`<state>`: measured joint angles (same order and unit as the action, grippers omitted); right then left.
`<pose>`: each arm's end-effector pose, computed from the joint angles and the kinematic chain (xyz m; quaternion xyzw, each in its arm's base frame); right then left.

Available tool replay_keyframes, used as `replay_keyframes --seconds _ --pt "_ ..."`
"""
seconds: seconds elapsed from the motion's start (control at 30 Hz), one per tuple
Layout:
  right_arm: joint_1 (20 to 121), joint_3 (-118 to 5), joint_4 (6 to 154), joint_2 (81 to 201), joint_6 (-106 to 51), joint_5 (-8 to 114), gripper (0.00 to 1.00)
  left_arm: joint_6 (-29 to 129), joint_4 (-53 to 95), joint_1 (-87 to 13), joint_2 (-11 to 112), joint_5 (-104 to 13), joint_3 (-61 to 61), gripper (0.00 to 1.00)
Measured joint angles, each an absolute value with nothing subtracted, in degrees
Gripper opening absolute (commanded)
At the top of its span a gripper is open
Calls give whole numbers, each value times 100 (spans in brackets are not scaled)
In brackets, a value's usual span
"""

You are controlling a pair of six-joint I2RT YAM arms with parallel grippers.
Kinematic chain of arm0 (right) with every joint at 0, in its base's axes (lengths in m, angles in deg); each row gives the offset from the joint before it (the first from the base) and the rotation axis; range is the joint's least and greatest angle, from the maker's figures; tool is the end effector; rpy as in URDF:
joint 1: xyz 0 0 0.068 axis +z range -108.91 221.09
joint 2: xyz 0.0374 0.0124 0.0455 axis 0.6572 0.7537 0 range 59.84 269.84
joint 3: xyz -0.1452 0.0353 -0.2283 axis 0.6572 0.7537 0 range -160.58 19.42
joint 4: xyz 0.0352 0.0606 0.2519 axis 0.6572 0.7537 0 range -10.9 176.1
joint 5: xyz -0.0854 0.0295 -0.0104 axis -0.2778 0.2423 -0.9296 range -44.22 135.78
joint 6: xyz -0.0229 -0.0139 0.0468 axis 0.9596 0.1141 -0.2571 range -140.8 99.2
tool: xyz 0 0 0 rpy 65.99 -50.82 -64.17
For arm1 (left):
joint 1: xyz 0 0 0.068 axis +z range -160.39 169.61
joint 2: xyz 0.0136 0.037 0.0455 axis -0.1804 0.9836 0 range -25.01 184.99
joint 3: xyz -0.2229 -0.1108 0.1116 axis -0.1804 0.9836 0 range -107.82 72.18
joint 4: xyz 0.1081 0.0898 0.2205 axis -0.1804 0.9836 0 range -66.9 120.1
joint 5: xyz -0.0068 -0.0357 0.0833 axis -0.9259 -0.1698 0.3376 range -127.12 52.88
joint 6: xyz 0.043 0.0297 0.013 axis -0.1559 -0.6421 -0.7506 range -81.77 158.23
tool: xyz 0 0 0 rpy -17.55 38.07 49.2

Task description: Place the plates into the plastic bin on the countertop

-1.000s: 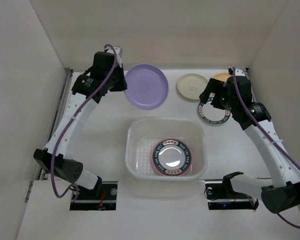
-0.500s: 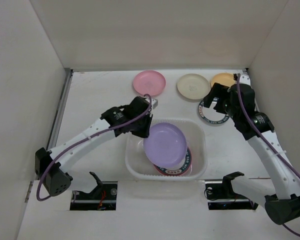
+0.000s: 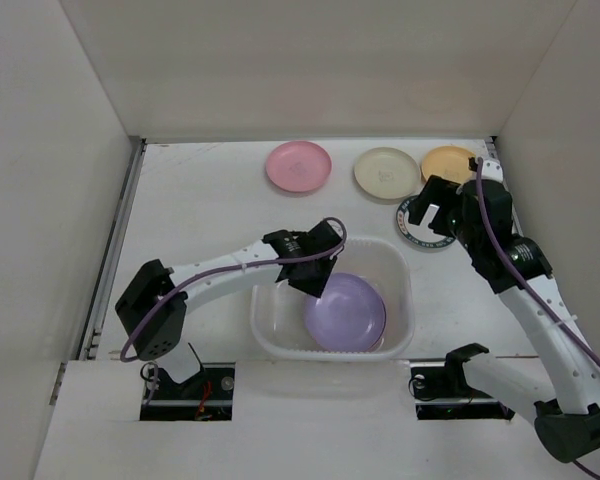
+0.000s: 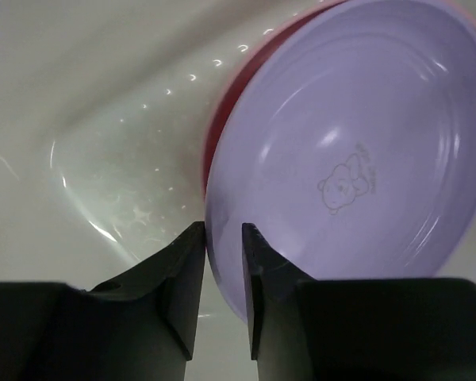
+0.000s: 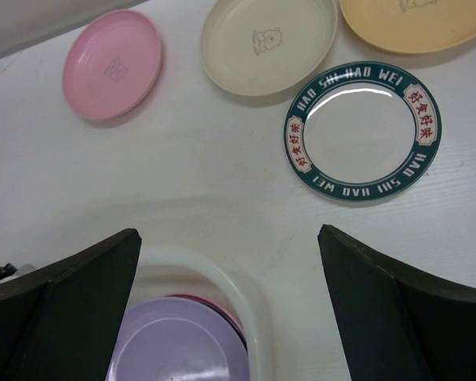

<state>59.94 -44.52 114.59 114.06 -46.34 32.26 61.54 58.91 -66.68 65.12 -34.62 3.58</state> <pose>0.1871 0.0551 0.3810 0.1115 0.8360 0.1071 0.5265 0.1844 -0.2733 0.2513 0.2664 0.9217 -0.1639 0.2294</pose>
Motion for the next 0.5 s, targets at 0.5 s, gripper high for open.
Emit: replay_keyframes --seconds 0.5 --pt "6475 -3986 11439 10781 -4817 3358 100 6484 6792 -5189 6184 -3285 -2881 72"
